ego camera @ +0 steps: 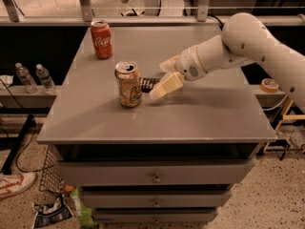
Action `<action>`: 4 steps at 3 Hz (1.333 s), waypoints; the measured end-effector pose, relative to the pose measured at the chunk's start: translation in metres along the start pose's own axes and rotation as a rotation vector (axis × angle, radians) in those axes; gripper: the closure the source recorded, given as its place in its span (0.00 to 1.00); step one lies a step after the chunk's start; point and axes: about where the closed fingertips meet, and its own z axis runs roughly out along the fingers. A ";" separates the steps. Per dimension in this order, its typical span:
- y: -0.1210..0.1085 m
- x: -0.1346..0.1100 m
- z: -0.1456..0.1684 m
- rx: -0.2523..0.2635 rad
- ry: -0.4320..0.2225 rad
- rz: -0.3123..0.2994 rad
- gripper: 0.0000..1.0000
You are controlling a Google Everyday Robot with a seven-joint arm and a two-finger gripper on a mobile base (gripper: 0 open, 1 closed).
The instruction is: Move rxbar chocolate near orange can
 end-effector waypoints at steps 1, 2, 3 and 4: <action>-0.008 0.009 -0.017 0.035 0.003 0.000 0.00; -0.014 0.017 -0.052 0.106 0.021 -0.007 0.00; -0.016 0.018 -0.103 0.215 0.048 -0.031 0.00; -0.016 0.018 -0.107 0.221 0.049 -0.033 0.00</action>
Offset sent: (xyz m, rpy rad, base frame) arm -0.0048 -0.1129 0.0468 -0.0870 -0.1311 -0.1738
